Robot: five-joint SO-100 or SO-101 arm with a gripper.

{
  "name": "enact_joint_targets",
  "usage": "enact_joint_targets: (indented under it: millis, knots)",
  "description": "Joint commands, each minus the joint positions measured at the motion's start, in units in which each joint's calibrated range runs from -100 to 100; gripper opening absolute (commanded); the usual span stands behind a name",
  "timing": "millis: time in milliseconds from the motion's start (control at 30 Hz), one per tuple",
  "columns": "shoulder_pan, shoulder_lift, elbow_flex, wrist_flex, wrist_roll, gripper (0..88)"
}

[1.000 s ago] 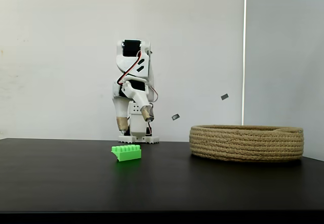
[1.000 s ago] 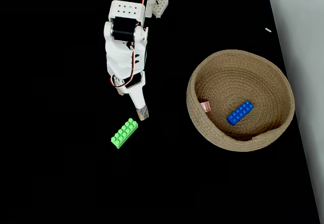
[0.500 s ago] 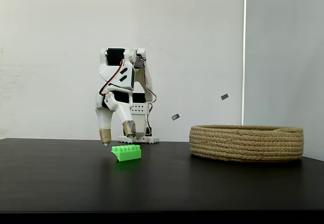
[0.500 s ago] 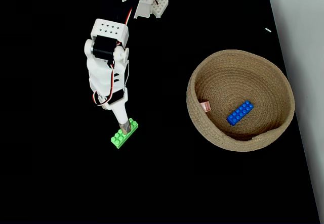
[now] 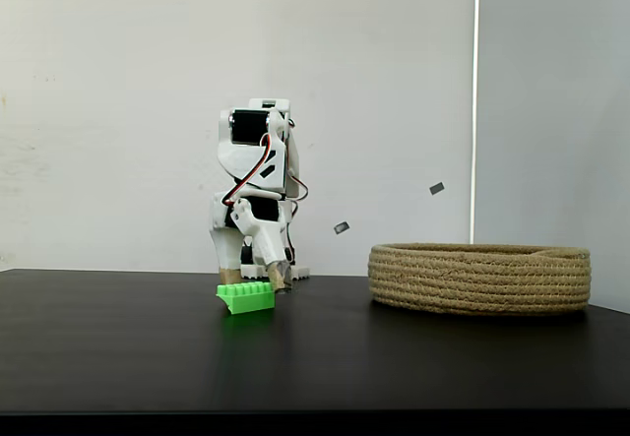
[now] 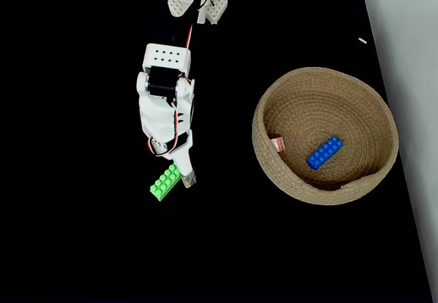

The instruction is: Place the lego blocks in the tray

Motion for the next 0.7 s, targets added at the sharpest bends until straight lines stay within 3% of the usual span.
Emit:
enact_joint_targets:
  millis: [0,333,667]
  knots:
    - [-0.01,-1.02,-1.22,-0.07,0.44,23.4]
    - [-0.09,-1.97,0.15,-0.07,0.88,10.2]
    - [0.40,-4.55,-1.41,0.43,-4.25,29.4]
